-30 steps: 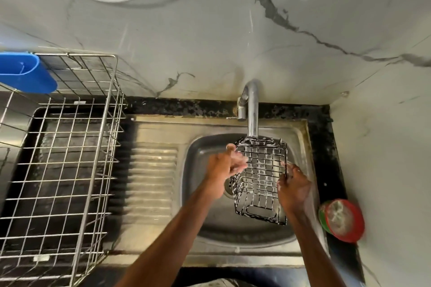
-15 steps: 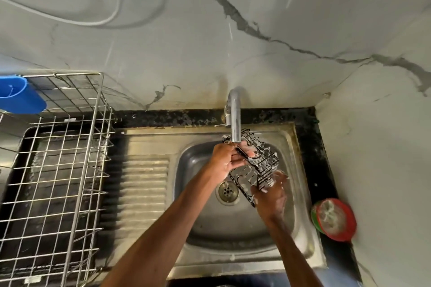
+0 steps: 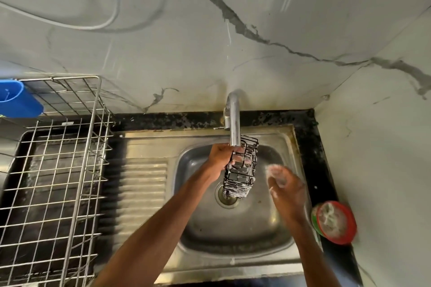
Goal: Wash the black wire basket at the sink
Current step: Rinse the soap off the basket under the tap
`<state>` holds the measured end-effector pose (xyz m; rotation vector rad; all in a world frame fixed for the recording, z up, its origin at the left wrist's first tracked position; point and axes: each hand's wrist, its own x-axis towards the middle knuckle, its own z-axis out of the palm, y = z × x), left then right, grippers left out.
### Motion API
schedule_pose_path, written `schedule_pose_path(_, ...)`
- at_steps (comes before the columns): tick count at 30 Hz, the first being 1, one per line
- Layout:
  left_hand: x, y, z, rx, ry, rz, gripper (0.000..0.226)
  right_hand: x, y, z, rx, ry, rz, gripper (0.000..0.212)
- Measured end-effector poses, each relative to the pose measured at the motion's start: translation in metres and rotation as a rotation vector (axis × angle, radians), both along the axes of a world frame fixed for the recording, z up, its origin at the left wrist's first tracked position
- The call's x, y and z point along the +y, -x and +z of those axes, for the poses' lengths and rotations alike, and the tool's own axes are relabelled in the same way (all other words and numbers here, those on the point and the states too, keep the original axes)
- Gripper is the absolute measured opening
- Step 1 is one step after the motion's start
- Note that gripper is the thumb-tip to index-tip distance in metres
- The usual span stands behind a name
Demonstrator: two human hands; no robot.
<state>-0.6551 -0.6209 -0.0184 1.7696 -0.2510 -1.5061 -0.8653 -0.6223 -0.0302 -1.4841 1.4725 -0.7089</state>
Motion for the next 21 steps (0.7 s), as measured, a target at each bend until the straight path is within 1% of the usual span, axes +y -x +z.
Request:
schedule_pose_path(1, 0.003, 0.0, -0.002, 0.011, -0.002, 0.007, 0.027, -0.004, -0.008, 0.013, 0.043, 0.124, 0.087, 0.02)
schedule_pose_path(2, 0.006, 0.0, -0.002, 0.022, -0.008, 0.014, 0.03, -0.006, -0.02, 0.024, 0.076, 0.206, 0.221, 0.025)
schedule_pose_path(3, 0.008, -0.001, -0.004, 0.027, -0.019, 0.02, 0.033, -0.007, -0.032, 0.032, 0.101, 0.231, 0.375, 0.033)
schedule_pose_path(4, 0.008, -0.002, -0.004, 0.028, -0.03, 0.024, 0.035, -0.003, -0.043, 0.033, 0.117, 0.186, 0.536, 0.043)
schedule_pose_path(5, 0.008, -0.002, -0.005, 0.03, -0.034, 0.03, 0.035, 0.003, -0.055, 0.034, 0.181, 0.13, 0.695, 0.056)
schedule_pose_path(6, 0.008, -0.003, -0.005, 0.039, -0.034, 0.04, 0.033, 0.009, -0.064, 0.027, 0.284, 0.121, 0.831, 0.076)
schedule_pose_path(7, 0.008, -0.005, -0.004, 0.059, -0.025, 0.061, 0.031, 0.015, -0.071, 0.018, 0.432, 0.154, 0.931, 0.1)
schedule_pose_path(8, 0.009, -0.006, -0.002, 0.074, -0.014, 0.078, 0.029, 0.015, -0.074, 0.013, 0.574, 0.197, 0.974, 0.114)
schedule_pose_path(9, 0.012, -0.007, 0.0, 0.076, -0.006, 0.083, 0.028, 0.011, -0.077, 0.01, 0.636, 0.274, 0.955, 0.113)
schedule_pose_path(10, 0.015, -0.007, 0.0, 0.066, -0.006, 0.071, 0.028, 0.006, -0.081, 0.008, 0.685, 0.392, 0.95, 0.096)
schedule_pose_path(11, 0.018, -0.008, 0.001, 0.054, -0.016, 0.051, 0.027, -0.002, -0.083, 0.003, 0.703, 0.454, 0.942, 0.074)
schedule_pose_path(12, 0.02, -0.01, 0.001, 0.03, -0.031, 0.036, 0.026, -0.011, -0.087, -0.007, 0.702, 0.482, 0.919, 0.056)
schedule_pose_path(13, 0.021, -0.01, 0.002, -0.004, -0.038, 0.023, 0.028, -0.021, -0.091, -0.011, 0.702, 0.454, 0.932, 0.044)
schedule_pose_path(14, 0.021, -0.01, 0.003, -0.035, -0.029, 0.013, 0.034, -0.031, -0.095, -0.013, 0.703, 0.404, 0.955, 0.044)
schedule_pose_path(16, 0.024, -0.008, 0.006, -0.069, 0.025, 0.031, 0.041, -0.041, -0.099, -0.016, 0.647, 0.353, 0.975, 0.072)
schedule_pose_path(17, 0.026, -0.008, 0.006, -0.075, 0.058, 0.063, 0.042, -0.04, -0.103, -0.01, 0.651, 0.365, 0.984, 0.08)
schedule_pose_path(18, 0.028, -0.009, 0.003, -0.086, 0.086, 0.093, 0.041, -0.036, -0.107, -0.003, 0.658, 0.349, 0.996, 0.078)
schedule_pose_path(19, 0.032, -0.009, 0.003, -0.097, 0.116, 0.126, 0.041, -0.027, -0.11, 0.0, 0.642, 0.347, 0.989, 0.071)
schedule_pose_path(21, 0.039, -0.014, 0.0, -0.11, 0.15, 0.192, 0.037, -0.009, -0.115, 0.006, 0.531, 0.246, 0.932, 0.056)
